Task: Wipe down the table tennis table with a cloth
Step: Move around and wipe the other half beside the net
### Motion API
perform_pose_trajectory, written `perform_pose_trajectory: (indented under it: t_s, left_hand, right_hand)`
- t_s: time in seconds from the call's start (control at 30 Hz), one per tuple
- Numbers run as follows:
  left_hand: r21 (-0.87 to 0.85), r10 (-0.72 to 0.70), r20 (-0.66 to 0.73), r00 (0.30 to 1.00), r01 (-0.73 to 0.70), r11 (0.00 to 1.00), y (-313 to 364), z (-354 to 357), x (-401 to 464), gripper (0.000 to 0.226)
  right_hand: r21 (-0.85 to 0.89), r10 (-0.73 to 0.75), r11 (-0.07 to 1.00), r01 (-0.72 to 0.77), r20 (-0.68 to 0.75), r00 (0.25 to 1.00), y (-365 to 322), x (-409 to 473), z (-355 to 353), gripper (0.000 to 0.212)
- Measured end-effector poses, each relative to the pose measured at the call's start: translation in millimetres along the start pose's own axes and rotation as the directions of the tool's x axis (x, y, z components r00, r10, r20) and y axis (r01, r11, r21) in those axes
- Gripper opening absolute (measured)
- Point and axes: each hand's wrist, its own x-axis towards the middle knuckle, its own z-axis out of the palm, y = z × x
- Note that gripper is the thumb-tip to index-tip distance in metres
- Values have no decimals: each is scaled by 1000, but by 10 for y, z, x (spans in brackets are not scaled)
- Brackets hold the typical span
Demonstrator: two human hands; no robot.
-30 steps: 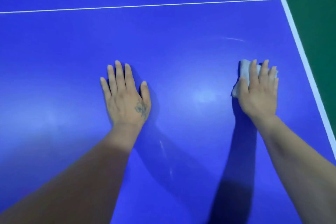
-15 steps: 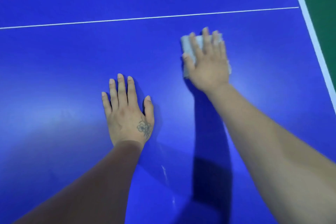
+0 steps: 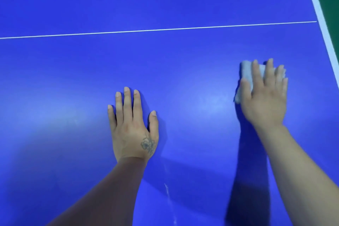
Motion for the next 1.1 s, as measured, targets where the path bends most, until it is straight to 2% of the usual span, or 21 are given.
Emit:
perform_pose_trajectory:
  t_s: [0.07, 0.13, 0.3, 0.47, 0.57, 0.67, 0.77, 0.9, 1.03, 1.1]
  left_hand:
    - [-6, 0, 3, 1000, 0, 1000, 4, 2, 6, 70]
    - [-4, -2, 5, 1000, 2, 1000, 3, 5, 6, 70]
    - [-9, -7, 5, 1000, 7, 1000, -3, 10, 9, 70]
    - [-14, 6, 5, 1000, -6, 1000, -21, 24, 12, 68]
    - [-20, 10, 6, 1000, -10, 1000, -38, 31, 12, 66]
    - [-18, 13, 9, 1000, -13, 1000, -37, 32, 17, 65]
    - [-23, 1, 24, 1000, 0, 1000, -24, 25, 13, 65]
    - [-21, -8, 16, 1000, 9, 1000, -29, 27, 7, 63]
    - [-21, 3, 9, 1000, -3, 1000, -37, 31, 9, 64]
    - [-19, 1, 19, 1000, -1, 1000, -44, 36, 5, 65]
  right_hand:
    - [54, 93, 994, -93, 9, 996, -76, 446, -2, 67]
    - [68, 98, 993, -99, 15, 995, -247, 825, 25, 71]
    - [50, -129, 991, 125, 66, 989, -1095, 1214, 121, 72]
    - [87, -416, 908, 411, 48, 908, -1840, 592, 270, 66]
    - [115, -507, 857, 503, 9, 862, -1749, -31, 290, 61]
    - [129, -536, 839, 528, 35, 843, -1344, -597, 216, 59]
    - [110, -464, 883, 457, 48, 885, -780, -908, 98, 62]
    - [8, -221, 975, 221, 31, 975, -184, -687, -15, 64]
    - [28, -15, 999, 15, 10, 1000, -226, -27, -5, 65]
    - [53, 10, 999, -11, 5, 1000, -477, 269, 51, 67]
